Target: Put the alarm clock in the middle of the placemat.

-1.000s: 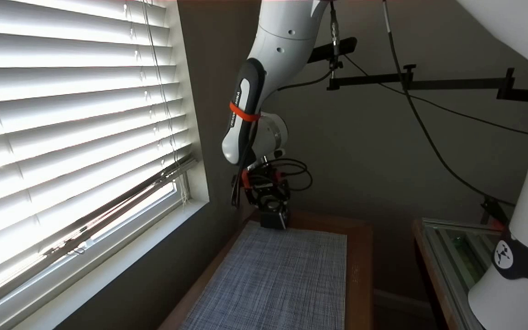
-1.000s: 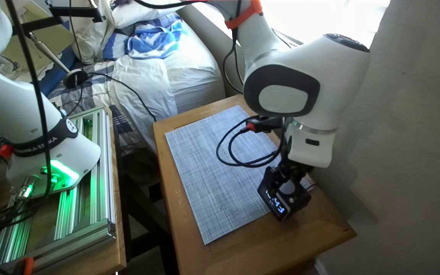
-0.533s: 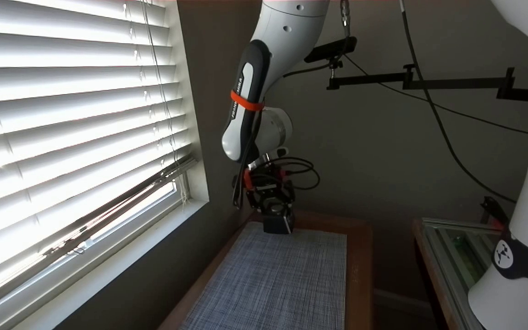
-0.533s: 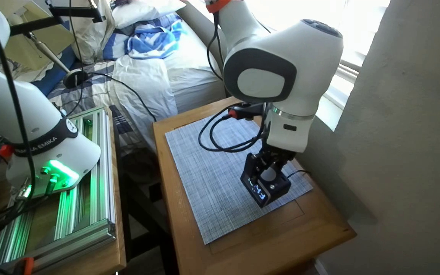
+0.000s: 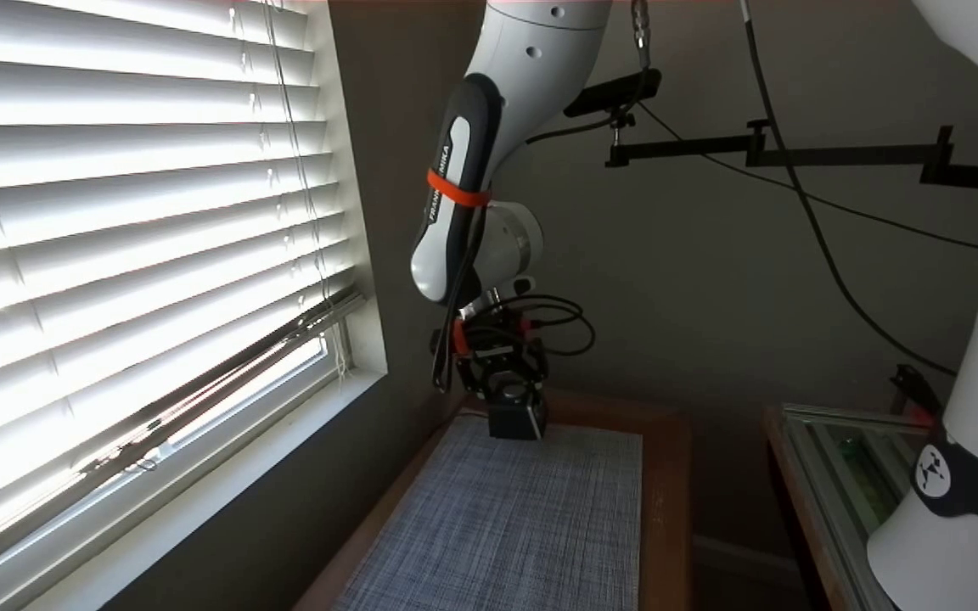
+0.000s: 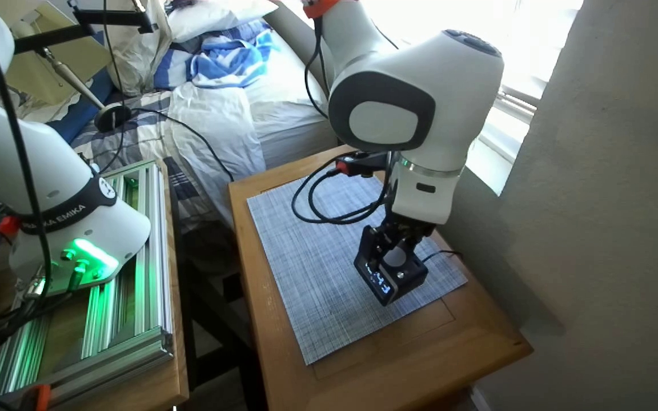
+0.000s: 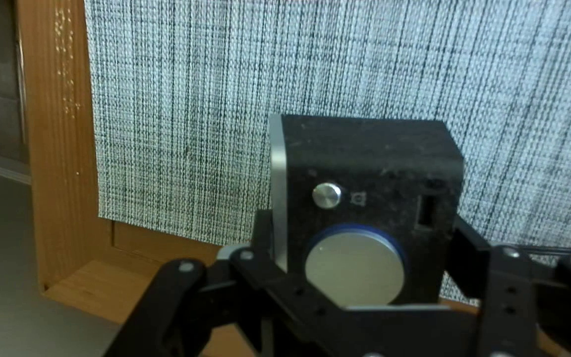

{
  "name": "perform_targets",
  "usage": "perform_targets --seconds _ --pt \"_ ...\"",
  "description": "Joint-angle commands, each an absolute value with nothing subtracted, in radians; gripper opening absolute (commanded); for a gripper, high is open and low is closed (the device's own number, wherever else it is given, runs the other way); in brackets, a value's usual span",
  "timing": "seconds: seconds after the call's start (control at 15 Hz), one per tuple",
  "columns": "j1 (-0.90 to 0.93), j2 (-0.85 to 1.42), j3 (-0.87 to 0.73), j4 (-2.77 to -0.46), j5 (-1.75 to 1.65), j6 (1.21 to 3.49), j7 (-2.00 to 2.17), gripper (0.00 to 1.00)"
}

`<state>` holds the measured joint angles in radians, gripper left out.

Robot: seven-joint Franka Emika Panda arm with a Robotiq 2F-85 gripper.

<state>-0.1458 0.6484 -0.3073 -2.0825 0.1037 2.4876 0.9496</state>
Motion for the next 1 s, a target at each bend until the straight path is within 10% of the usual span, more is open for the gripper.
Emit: perform_targets --seconds 0.0,0.93 --pt "-0.090 0.574 -0.293 -2.216 0.120 2.558 0.962 0.56" --pt "0.025 0.320 -0.254 -2.568 0.155 2.717 1.081 0.56"
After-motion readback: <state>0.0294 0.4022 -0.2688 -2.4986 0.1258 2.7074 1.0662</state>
